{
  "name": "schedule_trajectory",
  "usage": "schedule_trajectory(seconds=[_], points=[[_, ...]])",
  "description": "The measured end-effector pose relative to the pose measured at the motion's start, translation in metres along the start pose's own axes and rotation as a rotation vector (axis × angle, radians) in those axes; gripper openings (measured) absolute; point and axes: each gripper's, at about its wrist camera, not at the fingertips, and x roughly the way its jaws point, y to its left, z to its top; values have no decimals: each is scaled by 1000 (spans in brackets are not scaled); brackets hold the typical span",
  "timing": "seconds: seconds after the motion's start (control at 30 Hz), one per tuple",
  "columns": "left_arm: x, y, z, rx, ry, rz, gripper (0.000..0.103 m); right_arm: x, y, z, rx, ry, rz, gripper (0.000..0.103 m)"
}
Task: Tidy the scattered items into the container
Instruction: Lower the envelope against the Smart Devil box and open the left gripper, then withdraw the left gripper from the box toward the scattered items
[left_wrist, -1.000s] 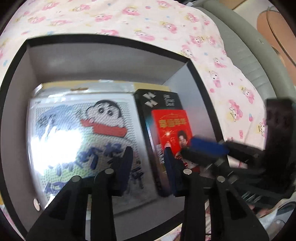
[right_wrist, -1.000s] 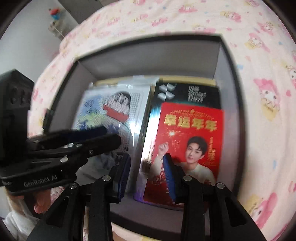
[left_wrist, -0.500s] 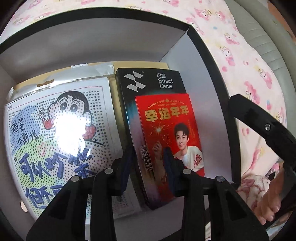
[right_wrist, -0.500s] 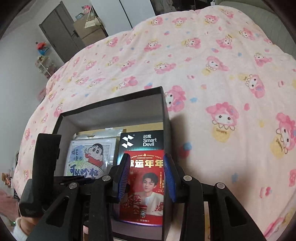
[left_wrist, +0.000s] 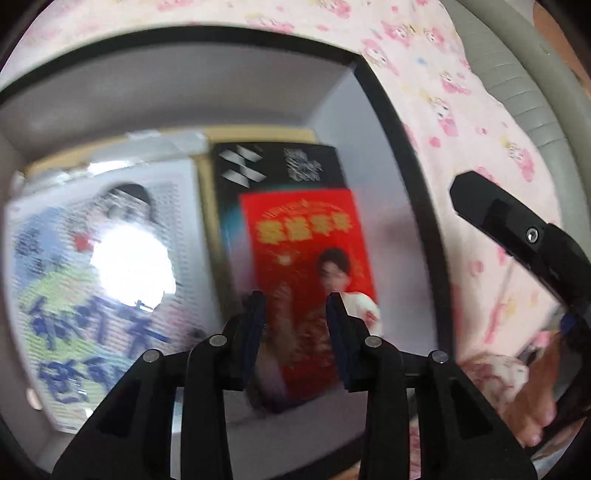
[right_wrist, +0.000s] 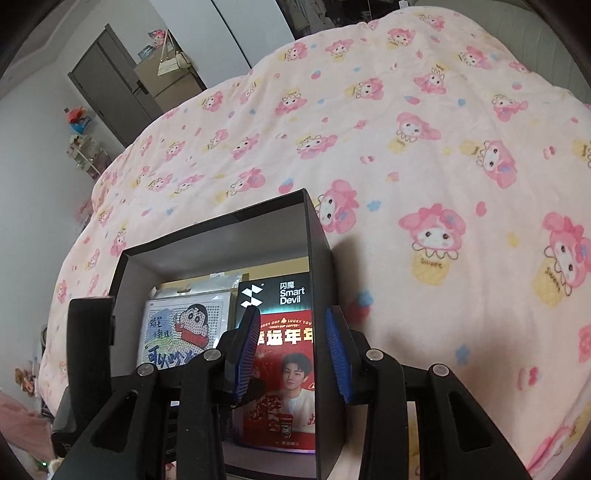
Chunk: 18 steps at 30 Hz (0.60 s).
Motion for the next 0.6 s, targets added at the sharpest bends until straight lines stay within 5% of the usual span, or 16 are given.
schedule_trajectory(seconds=[0.1,0.17,0.23,0.4,0.6], points=[[2,-4,-4,-6,36,-113,34,-2,3,1,12,-15,22,33],[-6,-4,-1,3,-29,-40,34,-5,4,1,6,-27,11,33],[-13,-1,8,-13,-58,-45,34,-8,-1,1,17,-40,4,33],[-12,-9,35,32,-80,83,34,-1,-14,7,51,-24,-12,33],[8,5,76,33,-77,143,33,10,-7,10,2,-31,-68,33]])
